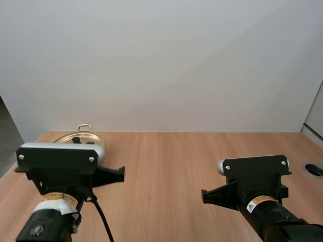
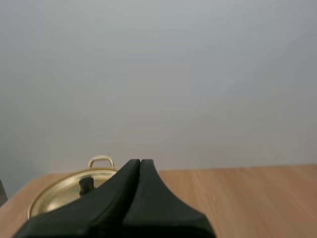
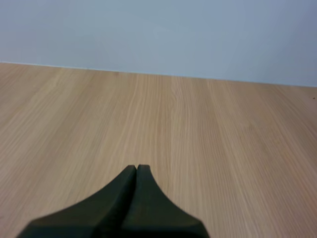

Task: Open the pot, put the car inside, and close it

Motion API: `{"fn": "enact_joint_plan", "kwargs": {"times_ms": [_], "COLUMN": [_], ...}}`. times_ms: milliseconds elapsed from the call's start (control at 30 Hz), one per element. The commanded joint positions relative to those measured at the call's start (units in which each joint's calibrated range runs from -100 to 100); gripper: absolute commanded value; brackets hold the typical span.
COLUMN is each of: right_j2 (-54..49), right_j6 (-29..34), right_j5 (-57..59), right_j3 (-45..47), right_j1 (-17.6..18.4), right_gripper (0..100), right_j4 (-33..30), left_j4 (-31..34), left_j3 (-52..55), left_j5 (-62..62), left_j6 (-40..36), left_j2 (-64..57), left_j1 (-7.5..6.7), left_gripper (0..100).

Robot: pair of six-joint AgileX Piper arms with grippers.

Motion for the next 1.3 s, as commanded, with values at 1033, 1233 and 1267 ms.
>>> {"fn": "enact_joint_plan", "kwargs": {"times_ms": [1033, 1233, 1267], "right_j2": [-13.8, -13.8, -13.8], "right_j6": [0.1, 0.1, 0.1], "right_j5": [2.6, 2.6, 2.6], "right_j3": [4.6, 4.6, 4.6], "right_j1": [-2.0, -1.8, -1.8], "right_gripper": [0, 0, 0], "right_j4": [5.2, 5.2, 5.2], "left_j4": [-0.2, -0.2, -0.2], "left_j3": [11.1, 11.1, 11.1], "left_j5": [18.6, 18.6, 18.6], "left_j6": [-1.8, -1.8, -1.8], "left_j2": [-6.0, -6.0, -6.0], "left_j1": [-0.04, -0.04, -0.04], "left_gripper": [0, 0, 0]}}
